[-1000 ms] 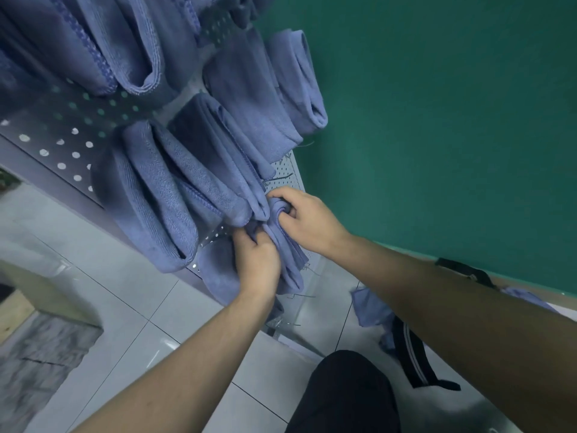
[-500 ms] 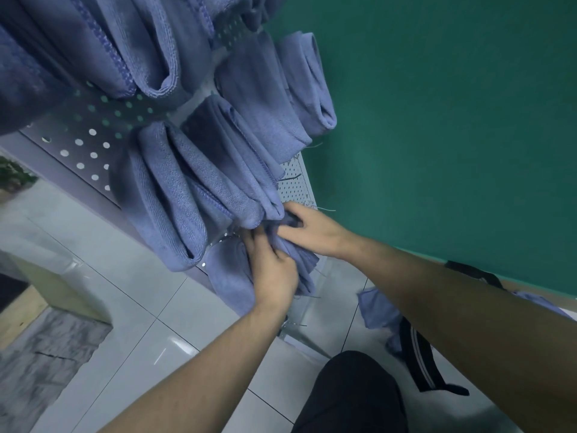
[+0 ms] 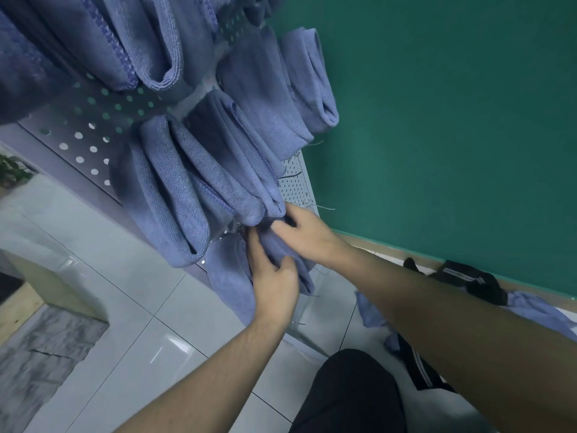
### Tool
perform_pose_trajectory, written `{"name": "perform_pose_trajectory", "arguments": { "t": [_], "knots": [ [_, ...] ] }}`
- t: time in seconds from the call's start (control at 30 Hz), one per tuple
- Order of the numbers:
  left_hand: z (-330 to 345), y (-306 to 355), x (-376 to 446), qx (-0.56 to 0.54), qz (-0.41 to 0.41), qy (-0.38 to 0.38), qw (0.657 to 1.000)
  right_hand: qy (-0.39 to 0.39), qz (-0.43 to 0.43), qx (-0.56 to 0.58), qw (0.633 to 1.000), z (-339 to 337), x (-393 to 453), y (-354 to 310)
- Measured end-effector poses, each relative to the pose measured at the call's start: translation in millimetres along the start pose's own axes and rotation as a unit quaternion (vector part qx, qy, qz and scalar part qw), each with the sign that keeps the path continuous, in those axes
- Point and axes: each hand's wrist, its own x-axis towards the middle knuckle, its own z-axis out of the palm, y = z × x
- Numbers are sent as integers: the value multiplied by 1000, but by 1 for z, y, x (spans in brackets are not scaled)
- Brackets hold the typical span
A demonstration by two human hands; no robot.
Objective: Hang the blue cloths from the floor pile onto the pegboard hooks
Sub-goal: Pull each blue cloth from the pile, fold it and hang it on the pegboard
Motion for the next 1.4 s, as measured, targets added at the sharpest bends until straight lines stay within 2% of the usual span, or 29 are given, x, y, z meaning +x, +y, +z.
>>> {"name": "perform_pose_trajectory", "arguments": {
  "t": [0.1,0.2,0.27,0.37,0.5,0.63,0.8,0.93,1.0,1.1,1.4],
  "knots": [
    [2,6,-7,23,55,19,998,5,-22,24,999,-2,-6,3],
    [5,-5,-4,91,130,16,987,-5,-59,-50,997,0,-6,0],
    [5,-12,0,108,107,17,988,-3,-66,-96,993,-1,-1,-2],
    [6,-19,4,129,65,24,989,-19,-13,-122,992,-7,0,3],
    [12,-18,2,126,61,-14,990,-62,36,-163,984,-11,-10,10],
    [18,-27,0,124,-4,-13,992,-44,55,-176,982,-8,-10,20],
    [22,-20,-23,141,-94,-118,979,-42,78,-120,989,-6,-13,20],
    [26,-7,-38,97,-174,-178,964,-54,107,-30,992,-24,-31,25],
    [33,0,-47,82,-210,-228,947,-38,129,-27,991,-42,-47,28],
    [51,9,-55,73,-205,-275,936,4,158,-43,987,-73,-76,39],
    [129,-1,-59,88,-141,-314,935,121,252,-47,959,-165,-173,104]
  ]
}}
